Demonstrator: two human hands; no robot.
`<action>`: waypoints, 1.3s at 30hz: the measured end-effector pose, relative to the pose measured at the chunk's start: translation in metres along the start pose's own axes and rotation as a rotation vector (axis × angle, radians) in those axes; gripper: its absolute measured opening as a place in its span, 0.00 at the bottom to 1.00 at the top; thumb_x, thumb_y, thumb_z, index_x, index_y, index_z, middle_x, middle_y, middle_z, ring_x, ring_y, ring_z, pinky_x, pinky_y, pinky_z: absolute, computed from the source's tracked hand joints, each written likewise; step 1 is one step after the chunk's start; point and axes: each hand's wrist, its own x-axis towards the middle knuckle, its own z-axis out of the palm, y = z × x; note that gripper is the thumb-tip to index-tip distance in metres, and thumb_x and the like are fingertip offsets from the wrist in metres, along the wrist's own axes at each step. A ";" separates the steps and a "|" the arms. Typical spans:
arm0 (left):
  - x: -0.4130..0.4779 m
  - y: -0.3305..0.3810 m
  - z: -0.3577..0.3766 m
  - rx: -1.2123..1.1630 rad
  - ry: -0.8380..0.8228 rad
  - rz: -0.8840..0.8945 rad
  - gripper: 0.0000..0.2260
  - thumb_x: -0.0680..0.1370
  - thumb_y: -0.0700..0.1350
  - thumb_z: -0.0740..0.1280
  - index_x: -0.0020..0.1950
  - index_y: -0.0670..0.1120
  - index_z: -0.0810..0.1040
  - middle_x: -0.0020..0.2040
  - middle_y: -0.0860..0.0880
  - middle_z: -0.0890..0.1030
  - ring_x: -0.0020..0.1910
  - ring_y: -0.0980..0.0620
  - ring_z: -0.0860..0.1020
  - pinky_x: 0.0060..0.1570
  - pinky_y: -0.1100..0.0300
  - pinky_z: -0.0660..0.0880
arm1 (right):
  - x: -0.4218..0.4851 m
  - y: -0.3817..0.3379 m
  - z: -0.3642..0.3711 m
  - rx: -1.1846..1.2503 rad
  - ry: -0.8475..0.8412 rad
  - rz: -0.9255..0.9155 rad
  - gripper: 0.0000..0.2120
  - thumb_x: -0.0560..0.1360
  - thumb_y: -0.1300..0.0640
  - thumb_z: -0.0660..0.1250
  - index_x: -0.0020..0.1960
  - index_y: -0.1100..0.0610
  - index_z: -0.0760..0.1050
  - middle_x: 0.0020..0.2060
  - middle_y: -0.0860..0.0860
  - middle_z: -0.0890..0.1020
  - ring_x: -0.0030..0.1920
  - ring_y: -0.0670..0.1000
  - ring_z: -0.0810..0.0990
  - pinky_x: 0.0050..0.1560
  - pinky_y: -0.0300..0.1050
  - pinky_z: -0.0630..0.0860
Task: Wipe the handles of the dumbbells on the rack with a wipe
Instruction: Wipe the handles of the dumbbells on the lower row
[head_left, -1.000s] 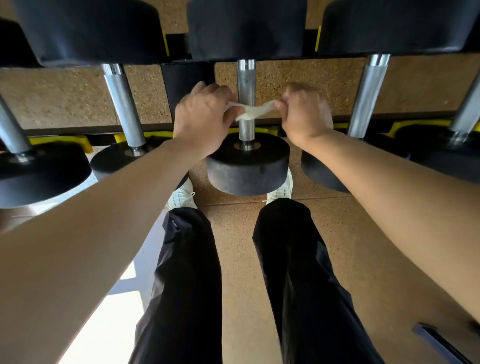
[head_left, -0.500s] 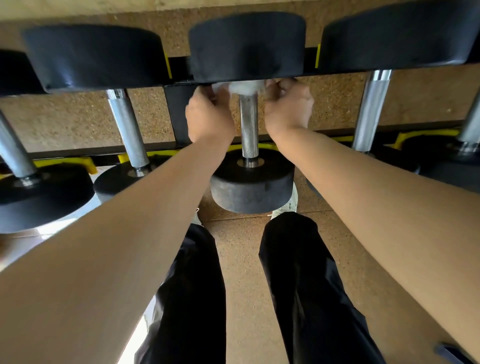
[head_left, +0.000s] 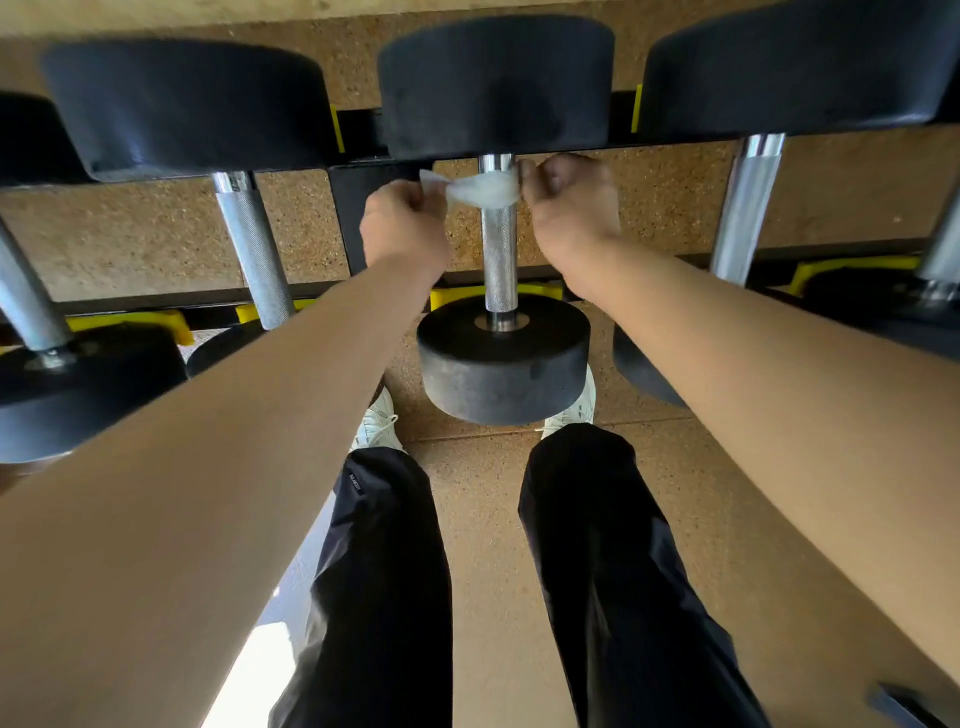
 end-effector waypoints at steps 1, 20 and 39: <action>0.001 -0.001 0.002 0.015 -0.002 -0.024 0.12 0.84 0.50 0.63 0.51 0.46 0.83 0.39 0.50 0.79 0.31 0.55 0.71 0.31 0.63 0.66 | -0.003 0.004 -0.004 -0.014 -0.010 -0.046 0.13 0.82 0.47 0.63 0.42 0.53 0.75 0.39 0.46 0.78 0.39 0.41 0.76 0.34 0.31 0.68; -0.023 -0.054 -0.045 0.724 -0.267 0.244 0.15 0.78 0.55 0.69 0.35 0.53 0.72 0.38 0.50 0.78 0.41 0.46 0.79 0.34 0.58 0.67 | -0.039 0.046 -0.028 -0.506 -0.472 -0.235 0.13 0.75 0.45 0.71 0.45 0.56 0.80 0.42 0.49 0.80 0.43 0.49 0.78 0.48 0.45 0.75; -0.021 -0.012 -0.048 -0.563 0.033 -0.183 0.04 0.80 0.42 0.66 0.45 0.48 0.75 0.50 0.44 0.84 0.50 0.48 0.85 0.50 0.56 0.83 | -0.019 0.043 -0.034 0.157 -0.204 0.244 0.08 0.77 0.63 0.69 0.48 0.51 0.81 0.49 0.53 0.85 0.44 0.50 0.86 0.40 0.40 0.80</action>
